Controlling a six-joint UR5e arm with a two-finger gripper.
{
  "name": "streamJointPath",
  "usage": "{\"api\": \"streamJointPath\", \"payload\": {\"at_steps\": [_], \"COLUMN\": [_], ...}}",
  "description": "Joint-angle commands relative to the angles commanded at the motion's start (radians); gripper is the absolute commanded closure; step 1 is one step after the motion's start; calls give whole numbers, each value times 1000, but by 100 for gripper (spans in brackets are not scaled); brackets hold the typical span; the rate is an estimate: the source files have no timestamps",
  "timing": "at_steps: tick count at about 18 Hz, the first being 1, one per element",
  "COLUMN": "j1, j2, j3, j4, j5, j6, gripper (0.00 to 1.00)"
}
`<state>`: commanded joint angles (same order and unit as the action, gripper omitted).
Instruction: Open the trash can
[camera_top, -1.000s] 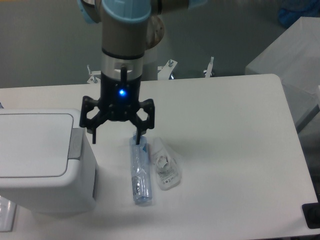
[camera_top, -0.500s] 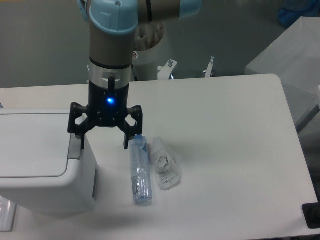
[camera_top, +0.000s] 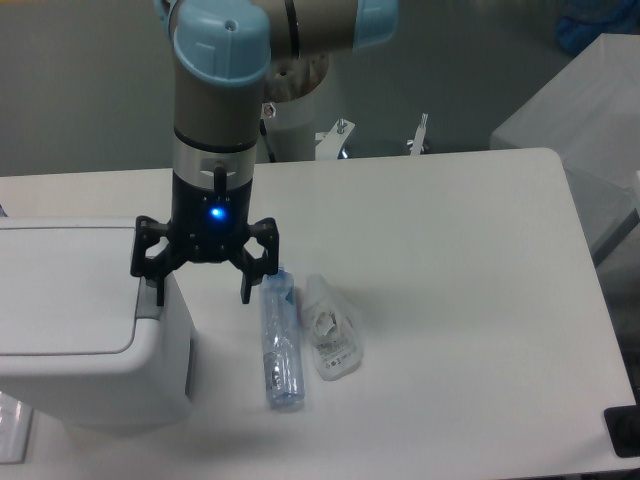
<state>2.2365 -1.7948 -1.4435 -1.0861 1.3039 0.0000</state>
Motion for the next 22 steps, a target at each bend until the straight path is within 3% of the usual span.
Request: {"api": "streamJointPath", "payload": {"at_steps": [20,22], "j1": [-3,-3], "j2": [-6,-5], "j3": [5,32], "j4": [3,47], "j5": [2,9], "j6": [5,9], "gripper": [0,0]}}
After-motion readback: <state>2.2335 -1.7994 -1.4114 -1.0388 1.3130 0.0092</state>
